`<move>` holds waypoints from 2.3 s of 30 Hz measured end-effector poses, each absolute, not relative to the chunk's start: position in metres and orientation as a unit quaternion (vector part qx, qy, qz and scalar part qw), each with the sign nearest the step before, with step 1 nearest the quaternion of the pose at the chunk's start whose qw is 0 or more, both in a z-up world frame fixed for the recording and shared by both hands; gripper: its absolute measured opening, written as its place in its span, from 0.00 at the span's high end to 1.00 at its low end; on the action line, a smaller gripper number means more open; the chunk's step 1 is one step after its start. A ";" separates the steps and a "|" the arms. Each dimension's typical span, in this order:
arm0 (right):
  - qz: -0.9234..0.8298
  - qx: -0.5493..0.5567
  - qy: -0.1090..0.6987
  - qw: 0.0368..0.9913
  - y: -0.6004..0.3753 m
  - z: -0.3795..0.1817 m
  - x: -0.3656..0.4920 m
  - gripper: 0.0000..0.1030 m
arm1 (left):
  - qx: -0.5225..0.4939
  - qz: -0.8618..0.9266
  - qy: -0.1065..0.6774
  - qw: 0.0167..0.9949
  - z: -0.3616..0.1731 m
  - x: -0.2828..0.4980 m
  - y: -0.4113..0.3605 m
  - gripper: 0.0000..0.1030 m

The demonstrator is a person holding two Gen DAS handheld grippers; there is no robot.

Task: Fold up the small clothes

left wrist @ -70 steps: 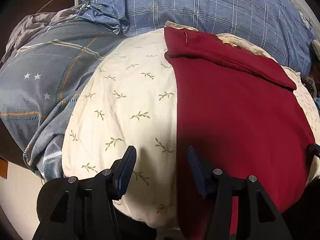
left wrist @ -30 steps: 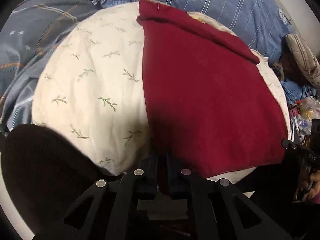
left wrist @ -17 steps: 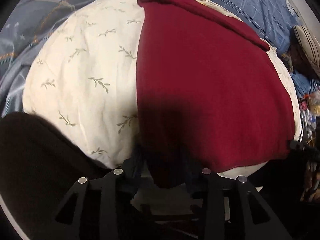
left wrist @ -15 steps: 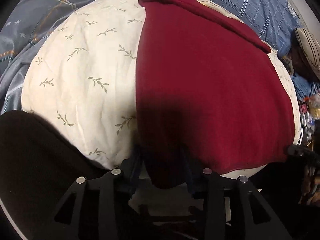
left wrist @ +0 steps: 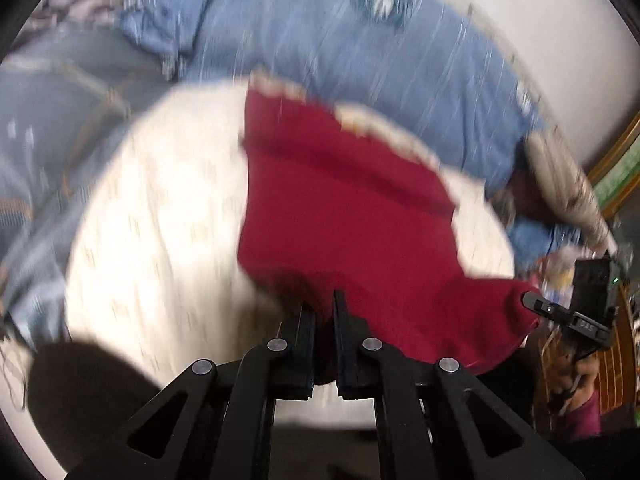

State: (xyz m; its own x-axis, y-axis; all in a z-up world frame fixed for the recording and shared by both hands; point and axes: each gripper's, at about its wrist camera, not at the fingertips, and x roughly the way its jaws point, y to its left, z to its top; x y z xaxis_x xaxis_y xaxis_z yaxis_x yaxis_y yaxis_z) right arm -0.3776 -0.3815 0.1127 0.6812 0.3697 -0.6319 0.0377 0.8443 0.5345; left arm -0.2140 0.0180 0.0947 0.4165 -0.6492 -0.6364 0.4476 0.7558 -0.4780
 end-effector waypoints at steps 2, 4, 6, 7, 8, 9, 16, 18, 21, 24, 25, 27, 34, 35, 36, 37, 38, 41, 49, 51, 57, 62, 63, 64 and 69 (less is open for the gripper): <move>0.080 0.264 0.355 0.893 -0.396 0.126 -0.356 0.89 | -0.131 -0.329 0.403 0.844 0.111 -0.196 0.018 0.95; 0.061 0.257 0.339 0.903 -0.406 0.132 -0.331 0.89 | -0.135 -0.330 0.382 0.852 0.123 -0.172 0.008 0.95; 0.035 0.248 0.329 0.911 -0.419 0.135 -0.297 0.89 | -0.126 -0.324 0.364 0.864 0.128 -0.148 -0.005 0.95; 0.022 0.241 0.326 0.914 -0.423 0.136 -0.282 0.89 | -0.125 -0.321 0.359 0.868 0.131 -0.134 -0.013 0.95; 0.012 0.240 0.325 0.915 -0.430 0.135 -0.270 0.89 | -0.126 -0.320 0.355 0.870 0.132 -0.118 -0.021 0.95; 0.003 0.242 0.324 0.915 -0.437 0.133 -0.261 0.89 | -0.125 -0.318 0.353 0.871 0.129 -0.110 -0.028 0.95; -0.046 0.269 0.350 0.896 -0.511 0.095 -0.177 0.89 | -0.096 -0.275 0.387 0.875 0.085 0.002 -0.102 0.95; -0.061 0.283 0.357 0.888 -0.529 0.075 -0.155 0.84 | -0.095 -0.263 0.405 0.870 0.065 0.034 -0.122 0.94; -0.083 0.299 0.359 0.880 -0.547 0.053 -0.139 0.54 | -0.093 -0.251 0.434 0.860 0.042 0.071 -0.139 0.90; -0.088 0.304 0.339 0.886 -0.553 0.060 -0.151 0.45 | -0.100 -0.262 0.442 0.852 0.038 0.084 -0.140 0.81; -0.085 0.309 0.331 0.888 -0.554 0.066 -0.160 0.45 | -0.101 -0.273 0.438 0.851 0.040 0.084 -0.139 0.78; -0.083 0.300 0.332 0.891 -0.549 0.076 -0.172 0.45 | -0.082 -0.280 0.426 0.856 0.046 0.078 -0.142 0.53; -0.060 0.225 0.377 0.897 -0.505 0.081 -0.146 0.49 | -0.056 -0.246 0.392 0.885 0.057 0.061 -0.151 0.28; -0.063 0.218 0.383 0.895 -0.503 0.076 -0.136 0.49 | -0.053 -0.240 0.399 0.883 0.053 0.065 -0.155 0.28; -0.064 0.212 0.391 0.894 -0.502 0.071 -0.128 0.49 | -0.046 -0.227 0.407 0.884 0.046 0.073 -0.162 0.28; -0.078 0.198 0.403 0.890 -0.502 0.063 -0.115 0.50 | -0.039 -0.213 0.415 0.883 0.040 0.081 -0.166 0.28; -0.100 0.179 0.416 0.886 -0.504 0.054 -0.106 0.50 | -0.031 -0.200 0.427 0.881 0.031 0.091 -0.170 0.28; -0.177 0.169 0.448 0.860 -0.527 0.026 -0.087 0.50 | -0.010 -0.162 0.461 0.872 0.012 0.114 -0.177 0.29; -0.182 0.209 0.431 0.859 -0.532 0.036 -0.102 0.47 | -0.028 -0.154 0.467 0.870 0.000 0.127 -0.173 0.29; -0.166 0.208 0.427 0.864 -0.520 0.047 -0.107 0.46 | -0.023 -0.155 0.459 0.875 0.007 0.116 -0.167 0.29; -0.191 0.165 0.435 0.864 -0.500 0.049 -0.122 0.40 | -0.022 -0.154 0.441 0.884 0.014 0.057 -0.132 0.28; -0.216 0.142 0.464 0.848 -0.483 0.041 -0.108 0.38 | -0.009 -0.148 0.444 0.884 0.011 0.023 -0.123 0.29; -0.198 0.140 0.461 0.854 -0.471 0.045 -0.104 0.38 | -0.017 -0.145 0.442 0.885 0.011 0.018 -0.119 0.29; -0.176 0.133 0.459 0.861 -0.455 0.050 -0.097 0.38 | -0.022 -0.146 0.441 0.885 0.011 0.016 -0.118 0.29; -0.076 0.056 0.476 0.874 -0.364 0.043 -0.044 0.44 | -0.010 -0.155 0.430 0.889 0.015 0.010 -0.117 0.28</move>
